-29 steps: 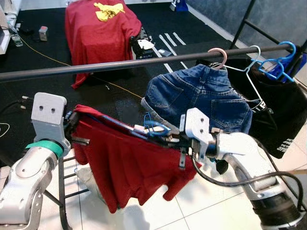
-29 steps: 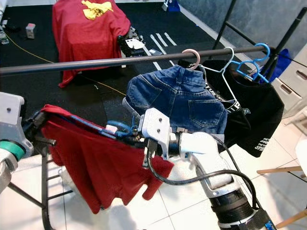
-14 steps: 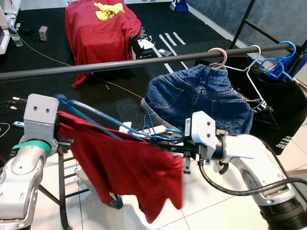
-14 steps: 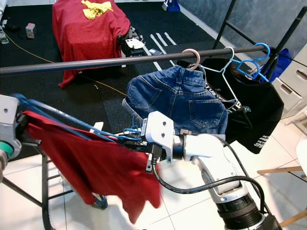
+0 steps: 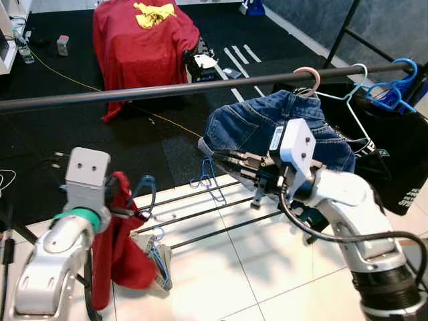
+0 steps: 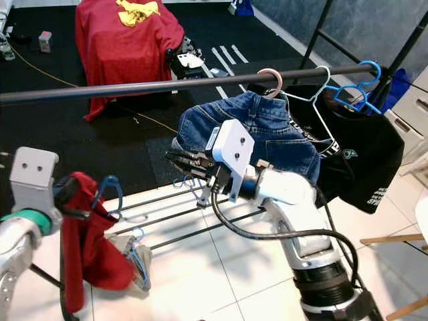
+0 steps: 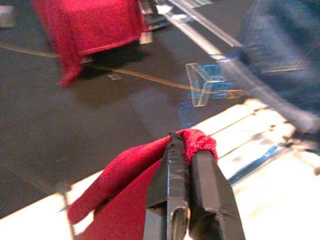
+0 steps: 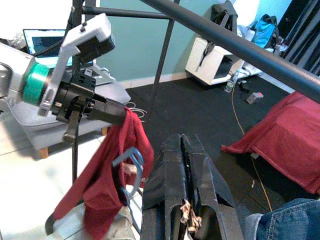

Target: Hang hanger

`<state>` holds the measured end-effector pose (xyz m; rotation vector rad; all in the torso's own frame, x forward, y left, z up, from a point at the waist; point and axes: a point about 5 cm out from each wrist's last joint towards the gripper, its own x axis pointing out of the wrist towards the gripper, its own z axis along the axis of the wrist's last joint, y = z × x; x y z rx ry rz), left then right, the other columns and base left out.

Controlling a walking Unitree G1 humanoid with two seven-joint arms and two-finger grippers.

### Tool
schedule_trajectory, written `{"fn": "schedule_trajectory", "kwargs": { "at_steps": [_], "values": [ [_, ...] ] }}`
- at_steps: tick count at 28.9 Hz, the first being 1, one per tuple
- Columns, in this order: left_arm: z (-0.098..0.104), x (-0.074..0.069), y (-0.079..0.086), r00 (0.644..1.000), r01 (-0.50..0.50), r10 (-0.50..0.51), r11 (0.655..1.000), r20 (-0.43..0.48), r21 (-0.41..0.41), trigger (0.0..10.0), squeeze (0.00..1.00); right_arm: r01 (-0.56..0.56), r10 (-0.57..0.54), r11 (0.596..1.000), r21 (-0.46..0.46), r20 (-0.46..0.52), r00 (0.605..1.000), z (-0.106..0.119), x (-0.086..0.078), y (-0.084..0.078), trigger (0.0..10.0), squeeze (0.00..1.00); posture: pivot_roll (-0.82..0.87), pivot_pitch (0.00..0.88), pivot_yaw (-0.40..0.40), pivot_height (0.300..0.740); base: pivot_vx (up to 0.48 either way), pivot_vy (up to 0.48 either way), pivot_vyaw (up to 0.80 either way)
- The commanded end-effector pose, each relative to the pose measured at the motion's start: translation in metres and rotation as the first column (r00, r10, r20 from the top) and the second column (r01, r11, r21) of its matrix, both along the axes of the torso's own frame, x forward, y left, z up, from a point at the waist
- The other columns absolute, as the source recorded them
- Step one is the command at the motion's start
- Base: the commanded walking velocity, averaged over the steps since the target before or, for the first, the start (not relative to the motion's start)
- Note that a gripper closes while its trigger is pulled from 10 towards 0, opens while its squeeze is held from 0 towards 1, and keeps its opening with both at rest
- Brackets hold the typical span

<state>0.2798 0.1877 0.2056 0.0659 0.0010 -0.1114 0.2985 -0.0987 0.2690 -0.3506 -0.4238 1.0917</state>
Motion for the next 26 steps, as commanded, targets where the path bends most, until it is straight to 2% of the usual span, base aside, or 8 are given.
{"fn": "schedule_trajectory", "kwargs": {
  "at_steps": [1,2,8,10,14,15,21,26],
  "values": [
    [0.003,-0.003,-0.007,0.999,0.037,-0.037,0.999,0.009,-0.025,0.0,0.0,-0.002,0.002,1.0,0.005,-0.002,1.0,-0.001,0.0,0.002,10.0,0.0,-0.07,0.164,0.011,0.74,0.0,0.0,0.0],
    [0.003,-0.003,-0.013,0.999,0.049,-0.049,0.996,0.004,-0.069,0.0,0.0,0.009,-0.009,1.0,0.024,-0.007,1.0,-0.002,0.002,0.004,10.0,0.0,-0.07,0.165,0.011,0.74,0.0,0.0,0.0],
    [0.007,0.001,-0.015,0.999,0.034,-0.032,0.994,0.024,-0.106,0.0,0.0,0.047,-0.046,0.997,0.061,-0.014,0.999,-0.002,0.005,0.003,10.0,0.0,-0.07,0.164,0.011,0.74,0.0,0.0,0.0],
    [0.025,0.007,-0.011,0.995,0.031,-0.018,0.991,0.099,-0.129,0.0,0.0,0.129,-0.121,0.983,0.132,-0.067,0.99,-0.012,0.009,-0.001,10.0,0.0,-0.07,0.163,0.011,0.74,0.0,0.0,0.0],
    [0.037,0.01,-0.008,0.99,0.031,-0.012,0.99,0.141,-0.135,0.0,0.0,0.17,-0.153,0.971,0.168,-0.107,0.982,-0.019,0.01,-0.003,10.0,0.0,-0.07,0.164,0.011,0.74,0.0,0.0,0.0],
    [0.043,0.01,-0.006,0.987,0.036,-0.013,0.989,0.16,-0.14,0.0,0.0,0.172,-0.152,0.972,0.159,-0.129,0.98,-0.029,0.006,-0.001,10.0,1.0,-0.08,0.164,0.014,0.74,0.0,0.0,0.0],
    [0.062,0.014,-0.009,0.976,0.069,-0.036,0.987,0.216,-0.146,0.0,0.0,0.081,-0.068,0.996,0.047,-0.245,0.967,-0.082,-0.029,0.012,10.0,1.0,-0.09,0.166,0.024,0.74,0.0,0.0,0.0],
    [0.068,0.016,-0.015,0.971,0.099,-0.056,0.98,0.234,-0.173,0.0,0.0,0.058,-0.066,0.998,-0.038,-0.268,0.961,-0.106,-0.037,0.015,10.0,1.0,-0.09,0.165,0.026,0.74,0.0,0.0,0.0]
  ]
}}
